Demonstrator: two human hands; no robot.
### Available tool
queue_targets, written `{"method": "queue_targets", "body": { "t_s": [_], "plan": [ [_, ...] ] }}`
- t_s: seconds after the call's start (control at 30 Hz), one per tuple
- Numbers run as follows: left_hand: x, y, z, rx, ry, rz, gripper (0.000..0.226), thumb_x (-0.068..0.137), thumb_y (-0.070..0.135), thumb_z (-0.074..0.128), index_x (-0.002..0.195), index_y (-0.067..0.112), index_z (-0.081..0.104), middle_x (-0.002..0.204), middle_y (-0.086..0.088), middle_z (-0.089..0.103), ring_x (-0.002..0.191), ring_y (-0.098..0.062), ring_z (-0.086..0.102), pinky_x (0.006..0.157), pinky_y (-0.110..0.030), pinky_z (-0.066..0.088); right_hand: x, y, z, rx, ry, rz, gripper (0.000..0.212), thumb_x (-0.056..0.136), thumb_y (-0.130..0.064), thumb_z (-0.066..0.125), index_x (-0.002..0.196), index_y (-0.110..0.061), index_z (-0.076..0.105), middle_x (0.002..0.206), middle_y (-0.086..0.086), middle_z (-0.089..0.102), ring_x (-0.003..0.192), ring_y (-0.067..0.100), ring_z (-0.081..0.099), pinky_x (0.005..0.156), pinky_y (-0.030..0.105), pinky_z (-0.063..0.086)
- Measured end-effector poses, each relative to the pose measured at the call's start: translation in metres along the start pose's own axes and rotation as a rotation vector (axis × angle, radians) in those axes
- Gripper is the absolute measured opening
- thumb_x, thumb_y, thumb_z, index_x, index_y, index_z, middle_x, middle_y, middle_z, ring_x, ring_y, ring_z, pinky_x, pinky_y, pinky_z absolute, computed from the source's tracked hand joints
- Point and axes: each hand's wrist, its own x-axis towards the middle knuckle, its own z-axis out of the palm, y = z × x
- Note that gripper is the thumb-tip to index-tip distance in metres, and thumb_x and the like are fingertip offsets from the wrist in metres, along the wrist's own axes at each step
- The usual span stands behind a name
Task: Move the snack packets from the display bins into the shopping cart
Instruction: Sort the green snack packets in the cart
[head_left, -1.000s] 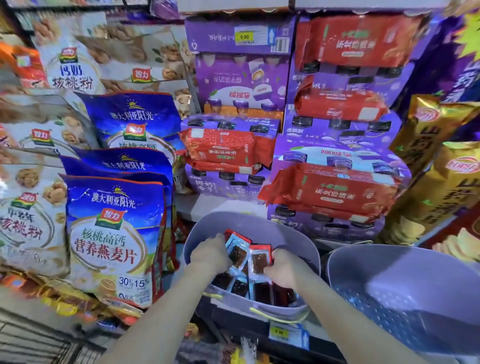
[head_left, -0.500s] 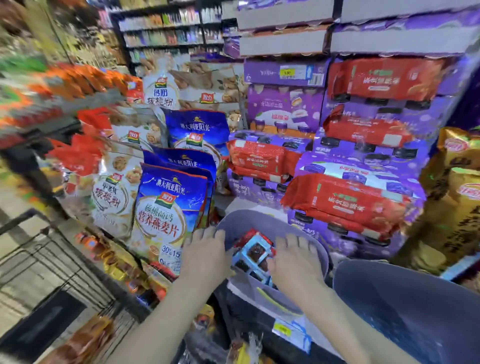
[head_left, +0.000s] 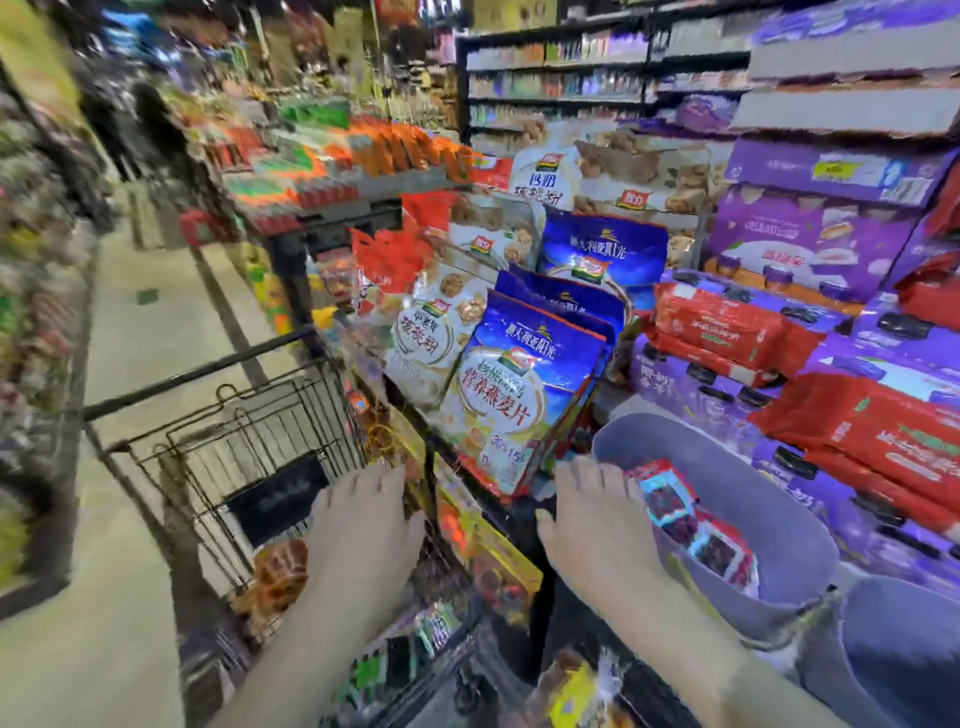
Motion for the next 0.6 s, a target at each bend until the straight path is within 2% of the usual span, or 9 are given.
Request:
{"method": "queue_targets", "body": {
  "t_s": [0.17,0.27,0.43,0.6],
  "plan": [
    [-0.032,-0.092,0.012,-0.011,-0.045,-0.155,0.060,0.106,0.056,0.042,0.159,0.027,0.039,0.165,0.005,0.040,0.151,-0.022,0.038,0.125,-0.041,0.033,-0.001,-0.082,0.012,-0.033,-0.031,-0.130,0.062,0.098,-0.051,0.053,0.145,-0.011,0.049,0.143,0.013,0.054,0.126,0.036,0.053,0.104,0.048,0.043],
    [-0.053,-0.149,0.026,-0.010,-0.059,-0.256,0.059,0.106,0.057,0.044,0.156,0.028,0.040,0.161,0.006,0.044,0.148,-0.021,0.041,0.121,-0.040,0.035,-0.003,-0.133,0.025,-0.032,-0.082,-0.212,0.063,0.101,-0.054,0.044,0.151,-0.016,0.039,0.151,0.009,0.046,0.134,0.032,0.045,0.109,0.045,0.038],
    [-0.077,-0.221,0.056,-0.035,-0.129,-0.404,0.056,0.104,0.058,0.047,0.151,0.029,0.046,0.156,0.007,0.050,0.142,-0.022,0.047,0.115,-0.040,0.040,-0.011,-0.204,0.049,0.033,-0.167,-0.293,0.060,0.098,-0.049,0.058,0.145,-0.012,0.051,0.147,0.011,0.052,0.133,0.036,0.050,0.107,0.048,0.044],
    [-0.080,-0.254,0.088,-0.080,-0.178,-0.469,0.059,0.102,0.056,0.051,0.153,0.026,0.045,0.153,0.005,0.055,0.141,-0.024,0.050,0.113,-0.042,0.044,-0.005,-0.244,0.078,-0.019,-0.279,-0.377,0.064,0.104,-0.052,0.042,0.156,-0.016,0.032,0.159,0.008,0.037,0.143,0.032,0.038,0.116,0.046,0.033]
  ]
}}
